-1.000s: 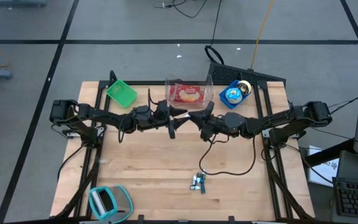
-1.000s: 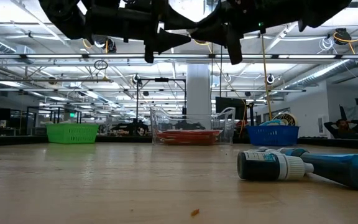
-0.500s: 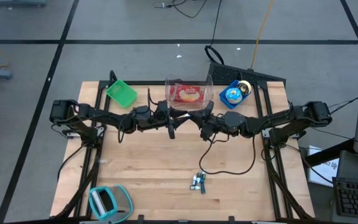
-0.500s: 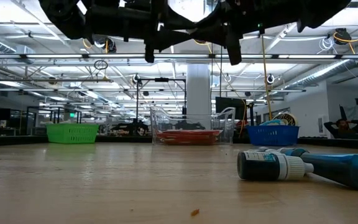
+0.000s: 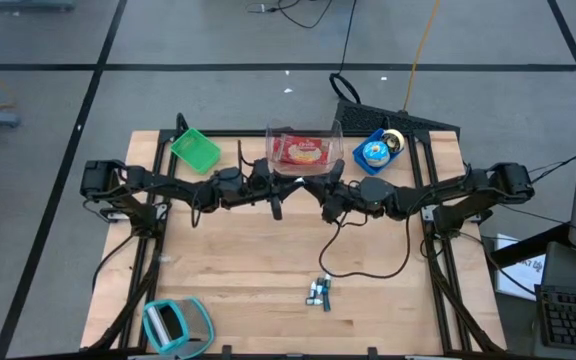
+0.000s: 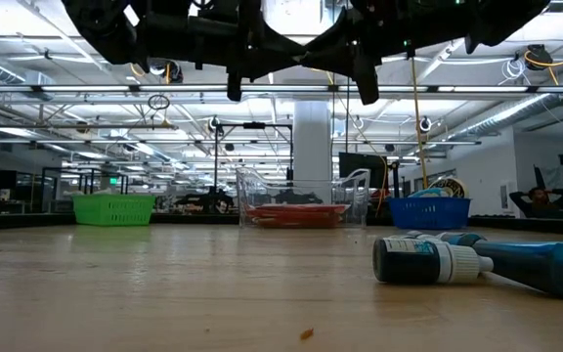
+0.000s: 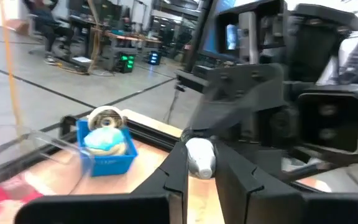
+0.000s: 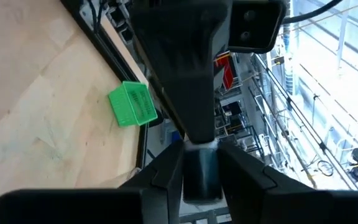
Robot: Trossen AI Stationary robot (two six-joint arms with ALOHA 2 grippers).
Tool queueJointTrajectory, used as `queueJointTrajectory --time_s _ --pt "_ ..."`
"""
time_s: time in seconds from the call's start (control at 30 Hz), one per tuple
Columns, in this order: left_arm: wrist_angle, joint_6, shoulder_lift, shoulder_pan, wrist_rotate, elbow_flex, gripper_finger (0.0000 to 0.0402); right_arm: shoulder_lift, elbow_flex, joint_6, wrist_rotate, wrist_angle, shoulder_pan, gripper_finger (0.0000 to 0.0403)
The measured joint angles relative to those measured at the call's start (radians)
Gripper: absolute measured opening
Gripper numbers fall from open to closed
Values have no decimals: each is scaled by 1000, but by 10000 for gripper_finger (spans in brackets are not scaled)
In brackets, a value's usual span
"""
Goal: Pick & Place Food Item
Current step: Put the blue food coloring bottle into the green bin
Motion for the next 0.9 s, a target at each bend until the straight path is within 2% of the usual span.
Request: queueJointTrajectory --time_s 0.13,0.3,0.4,0.5,0.73,0.9 --pt "36 40 1 10 -61 -1 48 -2 0 112 13 2 18 113" --pt "29 57 -22 22 -47 -1 48 -7 0 294 211 26 39 141" --pt "-36 93 -67 29 -52 -1 48 -8 0 367 340 3 55 151" --pt "-215 98 -148 41 -85 -1 48 -10 0 423 416 -35 58 156" --pt "-667 81 -404 97 -259 -1 48 -10 0 526 409 -83 47 154" --pt "-951 36 -535 152 -391 -1 48 -9 0 561 409 -104 30 152"
